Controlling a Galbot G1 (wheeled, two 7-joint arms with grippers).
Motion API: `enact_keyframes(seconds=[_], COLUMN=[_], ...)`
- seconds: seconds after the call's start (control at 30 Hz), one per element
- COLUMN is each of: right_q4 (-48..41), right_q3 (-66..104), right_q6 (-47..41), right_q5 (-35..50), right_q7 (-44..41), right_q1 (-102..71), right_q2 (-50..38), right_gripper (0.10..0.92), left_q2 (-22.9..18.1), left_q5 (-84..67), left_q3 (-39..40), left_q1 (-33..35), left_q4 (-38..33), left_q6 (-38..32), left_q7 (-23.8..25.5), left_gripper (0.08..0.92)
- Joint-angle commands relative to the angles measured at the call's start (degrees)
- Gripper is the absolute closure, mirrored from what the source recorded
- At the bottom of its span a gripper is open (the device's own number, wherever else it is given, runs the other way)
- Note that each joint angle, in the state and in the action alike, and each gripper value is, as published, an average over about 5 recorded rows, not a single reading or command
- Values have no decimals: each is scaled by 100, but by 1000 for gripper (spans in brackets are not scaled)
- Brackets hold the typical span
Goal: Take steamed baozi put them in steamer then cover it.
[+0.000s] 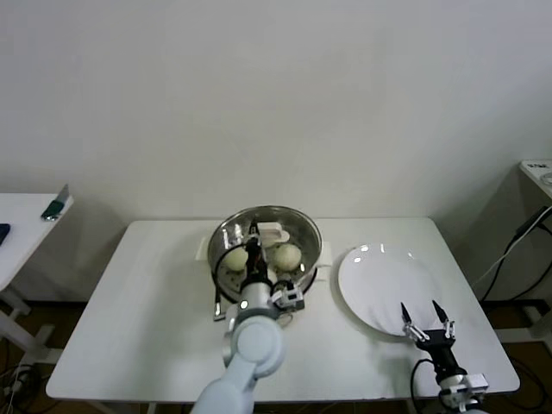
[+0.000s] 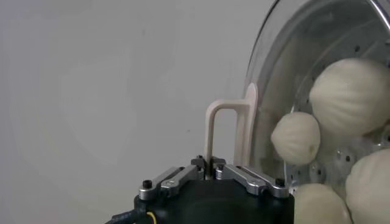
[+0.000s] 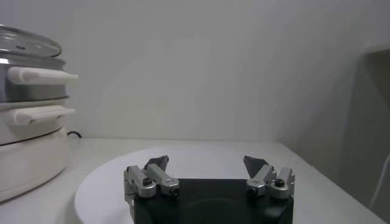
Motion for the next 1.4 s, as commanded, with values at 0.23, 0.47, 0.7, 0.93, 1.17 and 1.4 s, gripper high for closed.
enact_keyframes(seconds=[0.23, 0.47, 0.7, 0.93, 1.17, 1.4], right_q4=[36, 30, 34, 63, 106, 299], right_q3=[43, 48, 42, 36, 32, 26], right_q6=[62, 85, 101, 134, 93, -345], right_q5=[-35, -51, -133, -179, -177, -33], right_q7=[-7, -16, -15, -20, -22, 53], right_q1=[-57, -84, -72, -102, -116, -125], right_q2=[36, 38, 87, 94, 100, 94], right_gripper=[203, 203, 203, 203, 203, 203], left_q2=[10, 8, -45, -12, 117, 327], left_q5=[93, 100, 86, 53, -222, -712], left_q3=[-124, -131, -113, -135, -30, 111], left_q1=[-105, -56, -81, -62, 54, 233], left_q4=[314, 329, 379, 455, 155, -644], left_q6=[-63, -80, -94, -154, -144, -55], left_q7=[-173, -195, -239, -283, -121, 65], left_gripper=[849, 849, 849, 849, 836, 657])
